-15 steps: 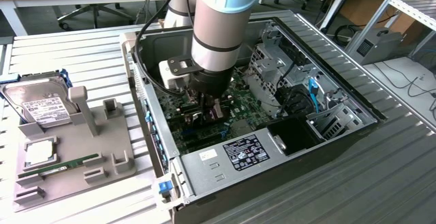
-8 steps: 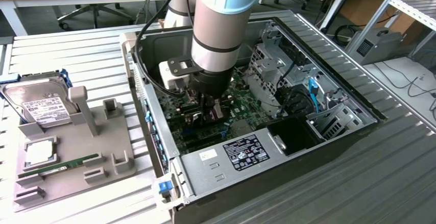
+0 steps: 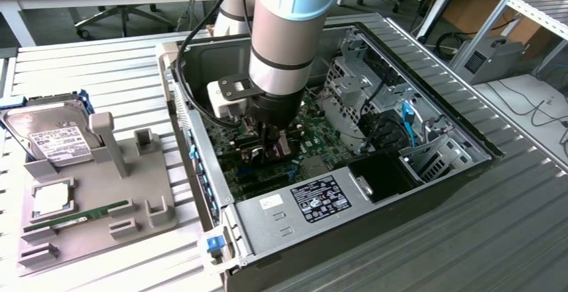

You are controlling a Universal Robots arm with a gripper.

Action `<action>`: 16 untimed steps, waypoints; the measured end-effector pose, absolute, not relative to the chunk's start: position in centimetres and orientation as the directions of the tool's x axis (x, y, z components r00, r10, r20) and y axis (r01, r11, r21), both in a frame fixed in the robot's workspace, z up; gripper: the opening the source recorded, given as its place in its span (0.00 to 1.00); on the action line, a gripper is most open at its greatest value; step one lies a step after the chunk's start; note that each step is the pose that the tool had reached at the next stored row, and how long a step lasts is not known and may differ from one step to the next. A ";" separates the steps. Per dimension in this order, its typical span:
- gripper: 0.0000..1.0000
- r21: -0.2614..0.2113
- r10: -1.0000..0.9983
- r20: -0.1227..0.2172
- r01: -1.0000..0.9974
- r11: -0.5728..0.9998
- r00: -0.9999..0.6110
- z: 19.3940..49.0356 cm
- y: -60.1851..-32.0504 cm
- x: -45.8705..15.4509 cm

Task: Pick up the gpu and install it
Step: 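Insert the gpu into the slot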

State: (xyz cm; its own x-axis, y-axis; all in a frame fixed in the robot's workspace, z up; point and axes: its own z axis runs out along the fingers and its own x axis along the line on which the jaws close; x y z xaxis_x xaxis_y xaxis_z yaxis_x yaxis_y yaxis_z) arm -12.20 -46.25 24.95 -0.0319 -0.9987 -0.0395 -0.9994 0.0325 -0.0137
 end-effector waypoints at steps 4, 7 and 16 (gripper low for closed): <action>0.27 -0.014 -0.999 -0.040 -0.999 0.035 -0.035 25.0 -46.2 -12.2; 0.27 -0.014 -0.998 -0.040 -0.999 0.041 -0.040 25.0 -46.2 -12.2; 0.27 -0.014 -0.998 -0.039 -0.999 0.041 -0.041 24.9 -46.3 -12.4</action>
State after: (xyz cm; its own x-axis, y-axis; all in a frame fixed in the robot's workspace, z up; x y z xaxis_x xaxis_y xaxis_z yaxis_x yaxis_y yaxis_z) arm -12.44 -46.25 24.86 -0.0407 -0.9984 -0.0394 -0.9991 0.0413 -0.0138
